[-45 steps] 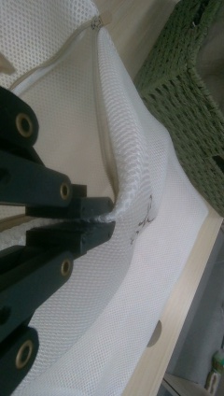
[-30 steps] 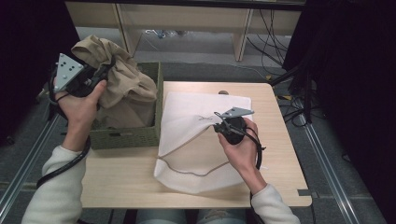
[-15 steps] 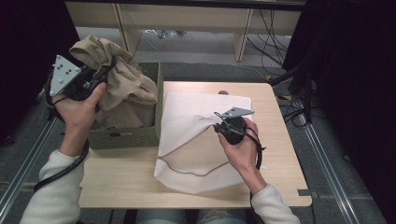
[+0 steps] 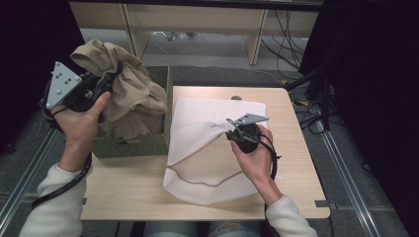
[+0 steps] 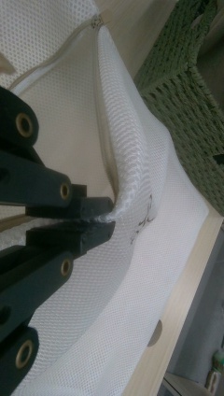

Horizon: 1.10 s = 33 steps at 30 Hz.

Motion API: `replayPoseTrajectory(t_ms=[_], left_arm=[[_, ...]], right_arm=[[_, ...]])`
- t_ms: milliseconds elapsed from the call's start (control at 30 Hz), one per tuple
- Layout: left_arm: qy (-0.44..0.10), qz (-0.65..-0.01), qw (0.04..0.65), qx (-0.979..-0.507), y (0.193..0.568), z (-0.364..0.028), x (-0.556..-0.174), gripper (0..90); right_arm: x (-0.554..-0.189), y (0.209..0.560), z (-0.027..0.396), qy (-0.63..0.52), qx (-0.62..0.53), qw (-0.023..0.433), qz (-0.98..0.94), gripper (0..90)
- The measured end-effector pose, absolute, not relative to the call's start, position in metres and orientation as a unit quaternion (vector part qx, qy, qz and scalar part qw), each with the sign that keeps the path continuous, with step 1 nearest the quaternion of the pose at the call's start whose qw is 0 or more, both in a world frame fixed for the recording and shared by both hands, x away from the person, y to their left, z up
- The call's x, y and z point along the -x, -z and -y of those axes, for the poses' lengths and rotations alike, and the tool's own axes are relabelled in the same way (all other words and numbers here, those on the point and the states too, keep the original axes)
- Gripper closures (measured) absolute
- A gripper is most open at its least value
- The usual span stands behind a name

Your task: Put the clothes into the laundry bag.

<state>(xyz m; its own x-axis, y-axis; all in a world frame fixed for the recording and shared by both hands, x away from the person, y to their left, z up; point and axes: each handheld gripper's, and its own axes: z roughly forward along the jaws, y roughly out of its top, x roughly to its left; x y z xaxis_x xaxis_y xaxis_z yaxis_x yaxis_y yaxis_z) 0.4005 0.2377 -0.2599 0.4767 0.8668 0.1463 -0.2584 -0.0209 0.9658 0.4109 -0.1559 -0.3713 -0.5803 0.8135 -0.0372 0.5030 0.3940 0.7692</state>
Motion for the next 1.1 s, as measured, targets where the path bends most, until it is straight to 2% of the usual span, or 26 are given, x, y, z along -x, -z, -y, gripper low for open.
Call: replayPoseTrajectory(t_ms=[367,433,600,1100], left_arm=[[-0.428,-0.251,0.657,-0.567,0.26,-0.234,-0.383,83.6],[-0.405,-0.266,0.672,-0.561,0.262,-0.23,-0.371,83.6],[-0.411,-0.235,0.667,-0.576,0.26,-0.23,-0.356,83.6],[-0.405,-0.187,0.685,-0.576,0.252,-0.223,-0.313,83.6]], right_arm=[[-0.411,0.372,0.156,-0.371,-0.404,0.214,-0.808,87.8],[-0.411,0.372,0.155,-0.372,-0.407,0.216,-0.806,87.8],[-0.411,0.372,0.155,-0.373,-0.408,0.214,-0.805,87.8],[-0.411,0.371,0.155,-0.372,-0.404,0.215,-0.808,87.8]])
